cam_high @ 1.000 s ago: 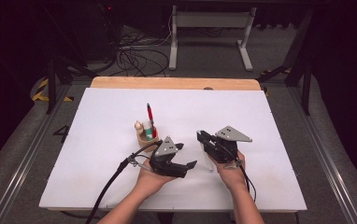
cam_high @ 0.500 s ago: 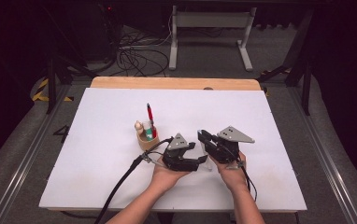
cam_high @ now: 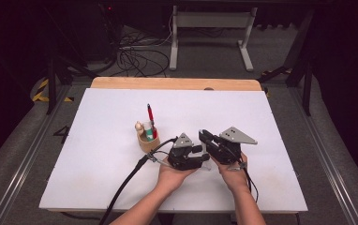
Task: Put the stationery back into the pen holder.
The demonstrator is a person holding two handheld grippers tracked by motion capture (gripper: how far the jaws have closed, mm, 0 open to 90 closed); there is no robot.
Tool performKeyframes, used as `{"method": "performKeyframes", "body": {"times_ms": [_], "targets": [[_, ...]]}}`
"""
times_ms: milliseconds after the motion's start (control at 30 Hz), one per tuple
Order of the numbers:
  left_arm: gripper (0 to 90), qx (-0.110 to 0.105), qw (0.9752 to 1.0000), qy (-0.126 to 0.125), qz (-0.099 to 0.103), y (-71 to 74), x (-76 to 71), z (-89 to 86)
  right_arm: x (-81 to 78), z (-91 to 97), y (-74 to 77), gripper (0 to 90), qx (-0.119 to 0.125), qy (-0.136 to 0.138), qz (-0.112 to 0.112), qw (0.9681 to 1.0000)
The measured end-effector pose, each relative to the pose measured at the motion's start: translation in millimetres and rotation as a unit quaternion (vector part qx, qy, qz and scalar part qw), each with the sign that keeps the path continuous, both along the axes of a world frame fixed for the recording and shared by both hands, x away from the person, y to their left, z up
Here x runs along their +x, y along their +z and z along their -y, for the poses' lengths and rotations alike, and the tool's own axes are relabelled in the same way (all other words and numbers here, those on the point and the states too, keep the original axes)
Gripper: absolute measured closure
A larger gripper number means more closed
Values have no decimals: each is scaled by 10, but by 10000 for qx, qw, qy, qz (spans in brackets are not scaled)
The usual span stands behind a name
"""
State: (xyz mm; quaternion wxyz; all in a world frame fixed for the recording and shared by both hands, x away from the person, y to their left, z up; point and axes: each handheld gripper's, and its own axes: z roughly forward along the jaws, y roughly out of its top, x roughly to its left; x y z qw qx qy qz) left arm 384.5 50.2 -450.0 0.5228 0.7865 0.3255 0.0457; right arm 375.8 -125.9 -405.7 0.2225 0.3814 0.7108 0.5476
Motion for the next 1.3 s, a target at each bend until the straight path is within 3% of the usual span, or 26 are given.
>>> {"method": "performKeyframes", "body": {"times_ms": [167, 500, 833, 1100, 1300], "targets": [[604, -21, 10000, 42, -48, 1, 4, 3, -13, 13, 19, 794, 83, -8, 57, 9999], [739, -92, 9999, 61, 80, 52, -3, -27, -54, 25, 77, 794, 233, 11, 217, 9995], [781, -86, 9996, 177, 216, 128, -13, -94, -110, 40, 151, 793, 333, 151, 425, 9984], [785, 54, 9993, 179, 321, 170, -17, -130, -132, 26, 171, 783, 271, 260, 561, 9977], [785, 55, 9991, 226, 360, 201, -11, -169, -132, 59, 194, 682, 283, 376, 661, 9967]]}}
